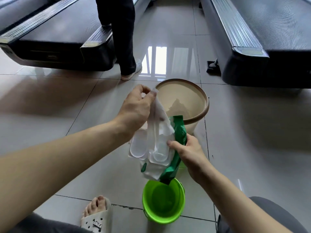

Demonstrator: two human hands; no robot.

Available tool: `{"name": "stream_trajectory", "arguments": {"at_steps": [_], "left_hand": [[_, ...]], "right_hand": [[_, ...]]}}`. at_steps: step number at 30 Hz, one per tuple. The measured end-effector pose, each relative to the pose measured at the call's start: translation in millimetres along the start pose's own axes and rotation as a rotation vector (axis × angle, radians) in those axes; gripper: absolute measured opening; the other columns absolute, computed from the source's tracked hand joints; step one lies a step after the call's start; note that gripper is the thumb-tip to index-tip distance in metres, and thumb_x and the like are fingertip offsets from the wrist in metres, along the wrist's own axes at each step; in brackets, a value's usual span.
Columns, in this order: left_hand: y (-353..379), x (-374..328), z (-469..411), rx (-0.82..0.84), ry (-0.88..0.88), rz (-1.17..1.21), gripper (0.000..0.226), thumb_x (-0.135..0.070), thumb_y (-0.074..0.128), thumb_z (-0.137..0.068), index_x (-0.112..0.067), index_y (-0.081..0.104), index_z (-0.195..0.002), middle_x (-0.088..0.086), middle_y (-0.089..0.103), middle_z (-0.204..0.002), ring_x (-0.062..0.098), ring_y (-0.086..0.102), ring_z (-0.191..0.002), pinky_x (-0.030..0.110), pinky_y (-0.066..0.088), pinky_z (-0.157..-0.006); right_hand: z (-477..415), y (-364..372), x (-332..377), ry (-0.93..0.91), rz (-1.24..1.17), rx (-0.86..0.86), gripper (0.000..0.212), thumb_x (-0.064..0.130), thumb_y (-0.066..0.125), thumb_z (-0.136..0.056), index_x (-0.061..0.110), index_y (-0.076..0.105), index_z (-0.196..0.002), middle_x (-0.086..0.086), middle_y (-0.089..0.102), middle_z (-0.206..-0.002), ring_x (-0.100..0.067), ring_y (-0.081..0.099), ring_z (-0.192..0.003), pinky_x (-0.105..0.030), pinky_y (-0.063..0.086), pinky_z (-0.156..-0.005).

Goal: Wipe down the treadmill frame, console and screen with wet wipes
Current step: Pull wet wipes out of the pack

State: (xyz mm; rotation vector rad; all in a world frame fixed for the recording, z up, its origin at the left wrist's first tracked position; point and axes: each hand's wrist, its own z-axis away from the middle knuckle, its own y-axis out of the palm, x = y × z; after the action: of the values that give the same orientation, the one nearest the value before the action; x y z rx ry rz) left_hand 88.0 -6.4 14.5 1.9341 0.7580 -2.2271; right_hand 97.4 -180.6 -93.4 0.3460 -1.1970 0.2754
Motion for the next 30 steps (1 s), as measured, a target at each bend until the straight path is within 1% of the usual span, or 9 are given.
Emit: {"name": "stream_trajectory", "arguments": {"at_steps": [2,4,6,8,10,14,18,23,30], "left_hand": [[-6.9,-6.1,-8.2,-0.068,0.066,0.012,0.017,-0.044,0.059,-0.098,-0.030,0.056,-0.088,0.004,0.060,-0.081,0.023,0.058,-0.076,0.042,0.049,-0.072],[-16.6,-9.2,-12.9,-0.061,0.079,-0.224,0.019,-0.043,0.059,-0.101,-0.025,0.055,-0.097,-0.003,0.057,-0.081,0.019,0.056,-0.075,0.036,0.045,-0.071],[-24.0,-8.9,-9.6,0.043,-0.061,-0.625,0.037,-0.058,0.062,-0.095,-0.021,0.056,-0.103,-0.005,0.057,-0.087,0.017,0.057,-0.081,0.034,0.043,-0.068],[-26.2,-2.8,-4.4,0.238,-0.301,-0.748,0.065,-0.079,0.067,-0.076,-0.016,0.061,-0.093,-0.004,0.062,-0.085,0.016,0.058,-0.077,0.030,0.042,-0.066],[-25.9,7.3,-0.9,0.388,-0.432,-0.650,0.070,-0.078,0.076,-0.067,-0.010,0.069,-0.082,-0.001,0.058,-0.070,0.016,0.051,-0.062,0.027,0.038,-0.058],[-19.4,18.4,0.3,0.330,-0.492,-0.343,0.037,-0.039,0.084,-0.082,-0.004,0.074,-0.083,0.001,0.051,-0.058,0.014,0.039,-0.044,0.024,0.031,-0.047],[-18.5,19.4,3.1,0.331,-0.502,-0.267,0.027,-0.022,0.085,-0.083,0.002,0.074,-0.086,0.006,0.055,-0.061,0.017,0.042,-0.053,0.027,0.031,-0.053],[-16.8,22.8,5.3,0.347,-0.481,-0.264,0.026,-0.020,0.083,-0.084,0.004,0.074,-0.089,0.008,0.055,-0.063,0.018,0.042,-0.056,0.029,0.031,-0.055],[-12.0,24.0,10.2,0.451,-0.346,-0.376,0.039,-0.041,0.087,-0.073,-0.011,0.063,-0.066,0.004,0.054,-0.059,0.018,0.045,-0.054,0.025,0.033,-0.052]], "right_hand": [[-3.9,-4.9,4.6,0.068,-0.077,-0.047,0.016,0.005,0.066,-0.094,0.010,0.073,-0.107,-0.009,0.078,-0.101,-0.031,0.074,-0.098,-0.038,0.061,-0.083],[-9.1,-9.2,9.5,0.142,-0.213,-0.089,0.015,0.007,0.064,-0.096,0.007,0.071,-0.109,-0.012,0.078,-0.100,-0.029,0.076,-0.091,-0.036,0.061,-0.076],[-13.0,-13.3,14.2,0.211,-0.363,-0.130,0.018,0.008,0.063,-0.097,0.003,0.069,-0.113,-0.015,0.078,-0.099,-0.029,0.076,-0.084,-0.036,0.062,-0.071],[-14.7,-16.9,18.6,0.256,-0.472,-0.130,0.022,0.010,0.060,-0.099,0.002,0.067,-0.119,-0.018,0.076,-0.105,-0.033,0.075,-0.093,-0.044,0.061,-0.083],[-12.0,-18.9,24.3,0.286,-0.555,-0.076,0.027,0.015,0.057,-0.102,0.004,0.064,-0.126,-0.019,0.075,-0.113,-0.036,0.072,-0.105,-0.052,0.055,-0.099],[-2.0,-19.8,31.7,0.250,-0.646,0.185,0.043,0.028,0.059,-0.099,0.010,0.059,-0.138,-0.019,0.067,-0.131,-0.038,0.064,-0.123,-0.059,0.041,-0.112],[2.7,-21.8,31.5,0.104,-0.579,0.332,0.056,0.002,0.065,-0.088,0.002,0.051,-0.142,-0.027,0.060,-0.137,-0.043,0.058,-0.128,-0.059,0.039,-0.114],[6.2,-30.3,35.1,0.066,-0.586,0.473,0.056,0.000,0.059,-0.092,0.002,0.045,-0.146,-0.028,0.056,-0.142,-0.044,0.054,-0.132,-0.055,0.042,-0.113],[0.9,-24.2,28.8,0.065,-0.413,0.130,0.045,-0.004,0.071,-0.083,0.000,0.060,-0.126,-0.023,0.071,-0.118,-0.036,0.072,-0.102,-0.041,0.061,-0.081]]}}
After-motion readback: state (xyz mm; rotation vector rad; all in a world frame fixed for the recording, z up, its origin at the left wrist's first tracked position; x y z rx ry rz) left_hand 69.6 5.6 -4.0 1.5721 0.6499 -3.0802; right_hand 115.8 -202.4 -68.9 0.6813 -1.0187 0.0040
